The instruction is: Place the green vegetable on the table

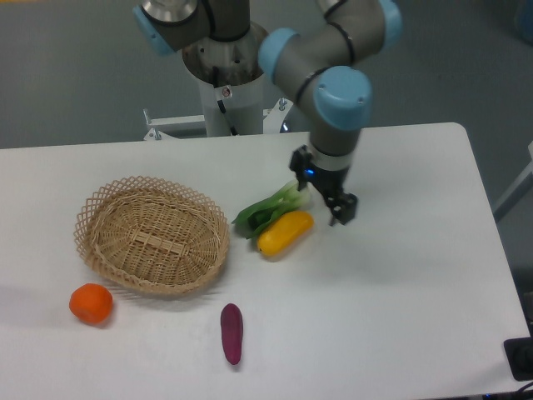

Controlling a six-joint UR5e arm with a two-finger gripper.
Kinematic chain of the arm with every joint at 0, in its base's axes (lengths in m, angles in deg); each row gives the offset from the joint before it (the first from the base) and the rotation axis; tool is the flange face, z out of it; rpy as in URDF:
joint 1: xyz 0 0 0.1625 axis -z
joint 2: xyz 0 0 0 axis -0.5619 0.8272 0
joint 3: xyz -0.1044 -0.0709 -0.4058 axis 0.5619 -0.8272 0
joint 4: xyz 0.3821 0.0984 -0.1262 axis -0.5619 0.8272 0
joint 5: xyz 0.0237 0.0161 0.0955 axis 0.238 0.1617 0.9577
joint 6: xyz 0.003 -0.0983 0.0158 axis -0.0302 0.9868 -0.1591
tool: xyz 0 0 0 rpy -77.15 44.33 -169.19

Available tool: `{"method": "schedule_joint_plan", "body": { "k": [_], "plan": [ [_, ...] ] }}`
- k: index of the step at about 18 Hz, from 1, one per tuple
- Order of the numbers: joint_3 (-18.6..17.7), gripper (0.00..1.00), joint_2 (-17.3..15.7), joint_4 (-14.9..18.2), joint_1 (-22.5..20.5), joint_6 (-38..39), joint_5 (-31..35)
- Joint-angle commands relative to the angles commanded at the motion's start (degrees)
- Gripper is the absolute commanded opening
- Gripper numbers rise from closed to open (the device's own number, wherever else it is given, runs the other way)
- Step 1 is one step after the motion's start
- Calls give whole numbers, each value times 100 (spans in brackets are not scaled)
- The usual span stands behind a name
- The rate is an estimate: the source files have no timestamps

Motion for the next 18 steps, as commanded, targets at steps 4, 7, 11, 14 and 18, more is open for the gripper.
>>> {"method": "schedule_joint_plan", "body": {
  "k": [4,7,11,14,18],
  "plan": [
    [466,100,246,18,-229,132,0],
    [800,100,448,140,-369,150,0],
    [1275,100,703,544,-475,150,61],
    [1495,100,888,563,-501,150,158],
    [1540,100,959,589,-598,115,316]
  ]
}}
